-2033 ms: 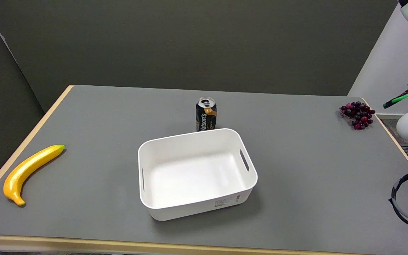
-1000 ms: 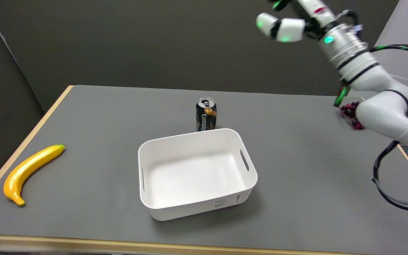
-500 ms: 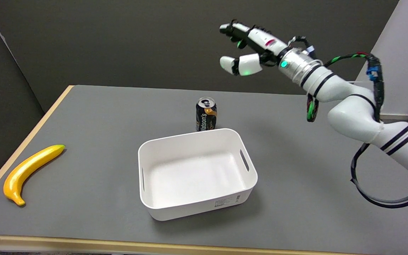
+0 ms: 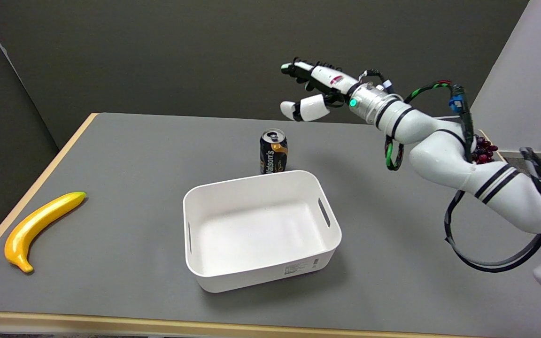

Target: Pick up the black can.

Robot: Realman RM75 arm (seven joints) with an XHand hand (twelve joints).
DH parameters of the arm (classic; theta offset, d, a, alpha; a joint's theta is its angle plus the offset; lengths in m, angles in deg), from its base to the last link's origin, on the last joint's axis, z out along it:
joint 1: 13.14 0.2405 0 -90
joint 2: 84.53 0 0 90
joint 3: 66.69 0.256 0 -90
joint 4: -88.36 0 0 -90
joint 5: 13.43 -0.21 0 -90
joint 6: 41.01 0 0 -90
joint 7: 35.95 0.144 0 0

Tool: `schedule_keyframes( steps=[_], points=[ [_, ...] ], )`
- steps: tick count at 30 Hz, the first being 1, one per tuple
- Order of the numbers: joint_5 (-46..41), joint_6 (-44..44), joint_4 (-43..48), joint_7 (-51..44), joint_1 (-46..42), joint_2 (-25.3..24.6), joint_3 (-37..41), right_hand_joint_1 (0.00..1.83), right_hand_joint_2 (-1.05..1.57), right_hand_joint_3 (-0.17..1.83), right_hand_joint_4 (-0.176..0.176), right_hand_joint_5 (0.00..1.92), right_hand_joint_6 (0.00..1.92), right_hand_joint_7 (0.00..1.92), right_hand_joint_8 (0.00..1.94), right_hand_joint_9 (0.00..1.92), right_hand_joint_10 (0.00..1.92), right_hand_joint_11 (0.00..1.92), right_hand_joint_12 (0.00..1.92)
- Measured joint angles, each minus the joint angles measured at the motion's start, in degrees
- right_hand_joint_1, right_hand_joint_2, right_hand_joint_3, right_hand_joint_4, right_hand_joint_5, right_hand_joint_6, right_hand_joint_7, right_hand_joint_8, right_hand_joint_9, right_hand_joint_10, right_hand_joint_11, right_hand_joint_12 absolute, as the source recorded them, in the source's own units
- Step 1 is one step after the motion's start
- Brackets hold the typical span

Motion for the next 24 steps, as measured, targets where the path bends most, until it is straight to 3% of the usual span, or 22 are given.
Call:
schedule_keyframes(
  steps=[21, 24],
  points=[
    [-0.4, 1.0, -8.8, -1.3, 1.4, -6.7, -4.2, 0.51, 0.63, 0.88, 0.018, 0.1, 0.32, 0.16, 0.26, 0.13, 0.66, 0.11, 1.26],
    [-0.9, 0.7, -9.7, -1.4, 1.4, -7.3, -4.4, 0.51, 0.62, 0.89, 0.012, 0.12, 0.33, 0.16, 0.27, 0.12, 0.66, 0.01, 1.15]
  ],
)
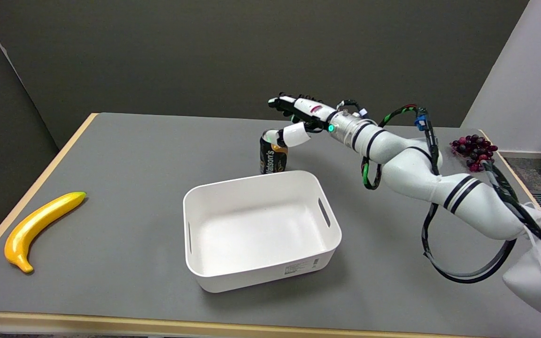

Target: Pick up the black can.

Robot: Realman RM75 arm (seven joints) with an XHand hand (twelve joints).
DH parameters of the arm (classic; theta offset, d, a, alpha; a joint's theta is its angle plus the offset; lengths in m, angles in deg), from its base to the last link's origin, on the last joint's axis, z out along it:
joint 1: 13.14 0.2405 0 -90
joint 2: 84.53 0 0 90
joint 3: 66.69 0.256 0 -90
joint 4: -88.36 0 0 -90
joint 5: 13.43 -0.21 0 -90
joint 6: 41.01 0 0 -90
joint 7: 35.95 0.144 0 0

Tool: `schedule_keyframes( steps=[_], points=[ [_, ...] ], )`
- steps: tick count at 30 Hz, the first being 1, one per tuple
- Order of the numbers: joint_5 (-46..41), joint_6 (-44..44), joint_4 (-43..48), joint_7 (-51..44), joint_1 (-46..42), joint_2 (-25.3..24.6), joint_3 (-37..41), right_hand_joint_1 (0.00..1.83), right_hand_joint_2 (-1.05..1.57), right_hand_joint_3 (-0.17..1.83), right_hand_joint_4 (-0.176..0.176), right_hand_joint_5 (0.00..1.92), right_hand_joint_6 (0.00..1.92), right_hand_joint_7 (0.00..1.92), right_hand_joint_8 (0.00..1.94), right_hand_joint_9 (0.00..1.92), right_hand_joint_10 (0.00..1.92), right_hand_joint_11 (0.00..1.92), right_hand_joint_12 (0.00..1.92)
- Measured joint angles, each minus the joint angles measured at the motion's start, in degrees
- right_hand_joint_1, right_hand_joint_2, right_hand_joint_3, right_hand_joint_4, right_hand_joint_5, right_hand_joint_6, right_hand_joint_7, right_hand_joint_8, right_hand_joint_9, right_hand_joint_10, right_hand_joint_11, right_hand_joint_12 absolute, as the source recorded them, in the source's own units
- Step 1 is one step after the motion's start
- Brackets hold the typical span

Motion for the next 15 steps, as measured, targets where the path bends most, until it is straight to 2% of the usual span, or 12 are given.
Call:
schedule_keyframes(
  steps=[6, 8, 15],
  points=[
    [-0.7, -0.2, -1.6, -0.1, -0.1, -1.2, -0.4, 0.51, 0.62, 0.88, -0.004, 0.14, 0.34, 0.16, 0.26, 0.11, 0.62, 0.0, 1.06],
    [-0.9, -0.2, -1.9, -0.1, -0.2, -1.5, -0.5, 0.46, 0.59, 0.97, -0.008, 0.11, 0.4, 0.13, 0.31, 0.1, 0.64, 0.0, 1.01],
    [-1.3, -0.4, -3.0, -0.2, -0.6, -2.4, -0.7, 0.46, 0.59, 0.97, -0.018, 0.12, 0.4, 0.14, 0.31, 0.1, 0.64, 0.0, 1.0]
  ],
)
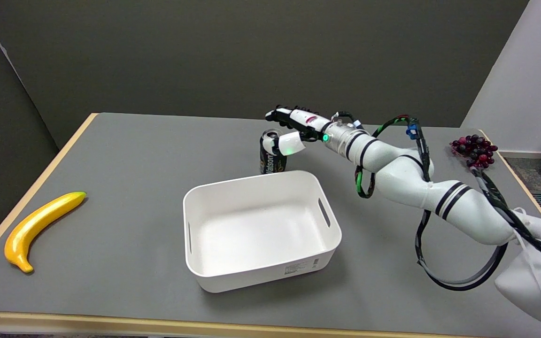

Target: Pick up the black can.

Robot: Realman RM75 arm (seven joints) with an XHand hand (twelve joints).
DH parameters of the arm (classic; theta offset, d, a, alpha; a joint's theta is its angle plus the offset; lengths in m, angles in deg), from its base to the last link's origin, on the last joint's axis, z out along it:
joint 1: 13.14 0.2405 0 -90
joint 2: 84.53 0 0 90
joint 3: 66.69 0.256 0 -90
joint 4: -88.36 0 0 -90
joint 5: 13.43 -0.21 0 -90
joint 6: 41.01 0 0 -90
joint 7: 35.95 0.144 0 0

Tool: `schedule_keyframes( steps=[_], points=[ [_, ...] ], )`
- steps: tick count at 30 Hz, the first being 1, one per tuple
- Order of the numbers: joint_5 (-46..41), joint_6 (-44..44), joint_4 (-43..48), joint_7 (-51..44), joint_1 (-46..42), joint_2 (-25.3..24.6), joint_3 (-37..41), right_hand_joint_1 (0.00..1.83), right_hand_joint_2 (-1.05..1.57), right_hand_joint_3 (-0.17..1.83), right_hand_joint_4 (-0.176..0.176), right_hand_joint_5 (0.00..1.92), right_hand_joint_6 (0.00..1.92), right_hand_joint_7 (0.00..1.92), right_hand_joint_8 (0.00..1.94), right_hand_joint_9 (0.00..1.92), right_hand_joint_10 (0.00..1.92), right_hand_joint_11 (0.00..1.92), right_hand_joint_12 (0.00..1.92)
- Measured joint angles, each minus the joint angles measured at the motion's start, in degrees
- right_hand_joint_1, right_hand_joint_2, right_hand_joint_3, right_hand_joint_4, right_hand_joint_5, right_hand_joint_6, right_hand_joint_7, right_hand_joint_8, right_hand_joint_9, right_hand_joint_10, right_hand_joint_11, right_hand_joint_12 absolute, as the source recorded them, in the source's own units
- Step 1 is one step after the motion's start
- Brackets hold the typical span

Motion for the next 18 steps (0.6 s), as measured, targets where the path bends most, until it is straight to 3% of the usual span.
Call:
schedule_keyframes(
  steps=[6, 9, 18],
  points=[
    [-0.2, 0.0, -0.6, 0.0, -0.1, -0.7, -0.1, 0.51, 0.62, 0.89, -0.024, 0.16, 0.37, 0.19, 0.28, 0.13, 0.63, 0.01, 1.09],
    [-0.3, -0.1, -0.8, 0.0, -0.2, -1.1, -0.2, 0.52, 0.61, 0.97, -0.025, 0.15, 0.41, 0.22, 0.34, 0.15, 0.67, 0.08, 1.12],
    [-2.2, -0.9, -1.2, 0.2, -0.2, -2.0, -0.3, 0.76, 0.69, 0.91, -0.046, 0.24, 0.44, 0.41, 0.43, 0.29, 0.85, 0.19, 1.33]
  ],
)
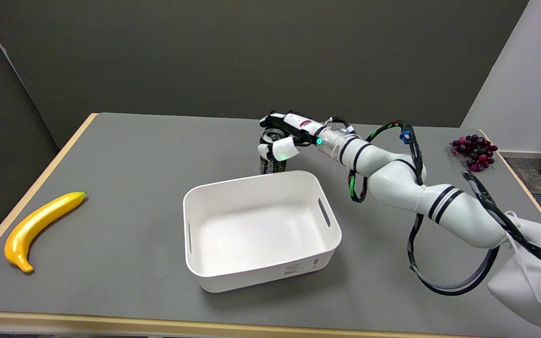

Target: Pick up the black can.

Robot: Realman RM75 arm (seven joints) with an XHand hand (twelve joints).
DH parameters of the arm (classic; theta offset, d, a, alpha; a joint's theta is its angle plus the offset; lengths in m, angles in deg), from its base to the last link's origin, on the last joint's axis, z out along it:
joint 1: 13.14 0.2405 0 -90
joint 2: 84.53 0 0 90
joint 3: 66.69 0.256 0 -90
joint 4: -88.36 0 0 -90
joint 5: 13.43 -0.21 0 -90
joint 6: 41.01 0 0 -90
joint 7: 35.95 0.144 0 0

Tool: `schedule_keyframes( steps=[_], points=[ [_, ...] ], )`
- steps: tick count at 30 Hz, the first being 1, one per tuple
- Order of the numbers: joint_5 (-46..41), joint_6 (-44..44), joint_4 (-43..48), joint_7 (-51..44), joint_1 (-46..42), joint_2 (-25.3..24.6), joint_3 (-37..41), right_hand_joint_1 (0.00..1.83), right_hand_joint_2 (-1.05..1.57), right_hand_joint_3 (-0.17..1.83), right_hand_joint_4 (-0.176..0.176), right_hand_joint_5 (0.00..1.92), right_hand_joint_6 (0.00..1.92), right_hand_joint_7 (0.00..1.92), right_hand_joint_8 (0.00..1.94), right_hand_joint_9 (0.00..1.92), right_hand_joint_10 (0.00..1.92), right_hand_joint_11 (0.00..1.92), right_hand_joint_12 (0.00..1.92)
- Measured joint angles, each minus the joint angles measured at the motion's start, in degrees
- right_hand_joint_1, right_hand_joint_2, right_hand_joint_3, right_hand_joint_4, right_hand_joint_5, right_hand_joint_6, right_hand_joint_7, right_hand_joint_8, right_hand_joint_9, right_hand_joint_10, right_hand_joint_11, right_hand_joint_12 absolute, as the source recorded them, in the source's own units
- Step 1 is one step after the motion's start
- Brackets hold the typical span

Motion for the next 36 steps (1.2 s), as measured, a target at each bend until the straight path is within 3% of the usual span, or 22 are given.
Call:
schedule_keyframes(
  steps=[3, 7, 13, 15, 21, 22, 24, 26, 29, 36],
  points=[
    [-0.9, -0.4, 0.0, 0.0, 0.0, -0.3, -0.1, 0.88, 0.71, 0.93, -0.043, 0.27, 0.52, 0.47, 0.52, 0.37, 0.93, 0.29, 1.45],
    [-1.8, -1.0, 0.0, 0.1, 0.0, -0.7, -0.3, 0.94, 0.79, 0.9, -0.024, 0.34, 0.75, 0.59, 0.7, 0.46, 1.02, 0.38, 1.53],
    [-2.8, -2.3, 0.2, 0.1, -0.1, -1.1, -0.5, 0.99, 0.82, 0.89, 0.002, 0.36, 0.97, 0.64, 0.83, 0.53, 1.11, 0.42, 1.56],
    [-3.0, -2.6, 0.4, 0.1, -0.2, -1.2, -0.5, 1.27, 1.11, 0.31, 0.003, 0.38, 1.06, 0.69, 1.4, 0.57, 1.13, 0.45, 1.61],
    [-3.6, -3.7, 0.9, 0.2, -0.6, -1.5, -0.6, 1.31, 1.1, 0.28, 0.011, 0.41, 1.16, 0.73, 1.43, 0.62, 1.17, 0.52, 1.66],
    [-3.6, -3.8, 1.0, 0.2, -0.6, -1.5, -0.6, 1.29, 1.12, 0.27, -0.01, 0.42, 1.23, 0.74, 1.42, 0.62, 1.18, 0.52, 1.67],
    [-3.8, -4.0, 1.2, 0.2, -0.8, -1.5, -0.7, 1.15, 1.23, 0.18, -0.148, 0.45, 1.67, 0.79, 1.39, 0.64, 1.2, 0.53, 1.7],
    [-3.9, -4.3, 1.5, 0.2, -1.0, -1.5, -0.7, 1.16, 1.29, 0.03, -0.152, 0.46, 1.64, 0.8, 1.38, 0.71, 1.14, 0.6, 1.58],
    [-4.0, -4.7, 1.7, 0.2, -1.3, -1.6, -0.6, 1.16, 1.21, 0.2, -0.149, 0.47, 1.65, 0.81, 1.38, 0.65, 1.22, 0.53, 1.7],
    [-4.2, -5.6, 2.2, 0.0, -1.6, -1.6, -0.5, 1.17, 1.19, 0.22, -0.144, 0.49, 1.63, 0.82, 1.36, 0.67, 1.24, 0.54, 1.71]
  ],
)
